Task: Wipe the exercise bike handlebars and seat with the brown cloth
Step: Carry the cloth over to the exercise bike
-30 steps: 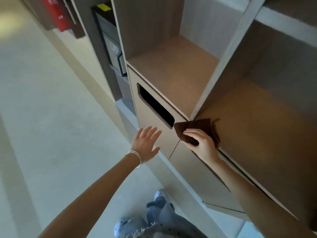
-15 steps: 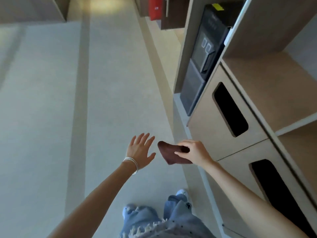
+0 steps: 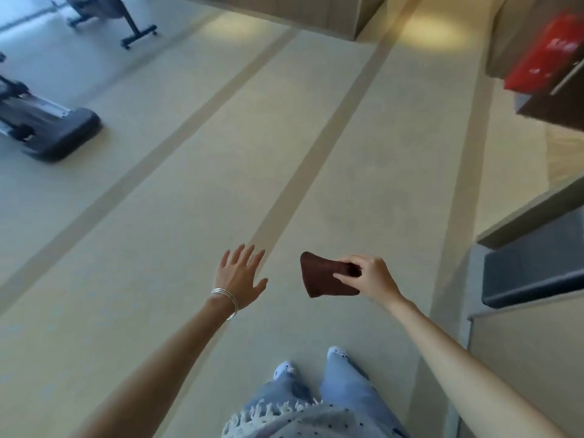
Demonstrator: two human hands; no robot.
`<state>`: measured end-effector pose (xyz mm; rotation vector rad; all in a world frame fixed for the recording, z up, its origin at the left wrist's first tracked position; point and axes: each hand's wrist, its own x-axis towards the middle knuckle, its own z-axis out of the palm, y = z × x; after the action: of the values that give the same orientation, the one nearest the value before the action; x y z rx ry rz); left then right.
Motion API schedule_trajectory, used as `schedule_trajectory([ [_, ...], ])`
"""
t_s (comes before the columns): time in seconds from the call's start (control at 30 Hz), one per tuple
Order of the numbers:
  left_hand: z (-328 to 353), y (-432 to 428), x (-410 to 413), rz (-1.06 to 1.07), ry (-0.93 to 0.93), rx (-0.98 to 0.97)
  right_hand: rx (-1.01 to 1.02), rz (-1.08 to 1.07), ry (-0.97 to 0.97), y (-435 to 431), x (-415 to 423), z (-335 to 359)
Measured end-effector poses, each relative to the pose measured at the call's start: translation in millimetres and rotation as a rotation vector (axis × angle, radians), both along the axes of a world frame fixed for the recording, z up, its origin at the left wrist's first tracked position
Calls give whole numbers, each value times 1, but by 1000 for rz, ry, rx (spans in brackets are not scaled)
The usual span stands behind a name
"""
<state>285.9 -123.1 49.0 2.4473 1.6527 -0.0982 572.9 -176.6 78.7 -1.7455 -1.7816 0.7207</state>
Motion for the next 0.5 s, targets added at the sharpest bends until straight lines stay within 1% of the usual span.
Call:
schedule_trajectory([
  [0.1, 0, 2, -32, 111, -20, -11, -13, 100, 10, 38, -29, 0],
  [0.27, -3, 19, -54, 243, -49, -18, -52, 264, 8, 103, -54, -5],
  [0.37, -5, 46, -55, 302, -33, -24, -25, 335, 40, 146, -62, -3],
  [0.5, 2, 103, -44, 338, -28, -14, 12, 419, 89, 216, -64, 4],
])
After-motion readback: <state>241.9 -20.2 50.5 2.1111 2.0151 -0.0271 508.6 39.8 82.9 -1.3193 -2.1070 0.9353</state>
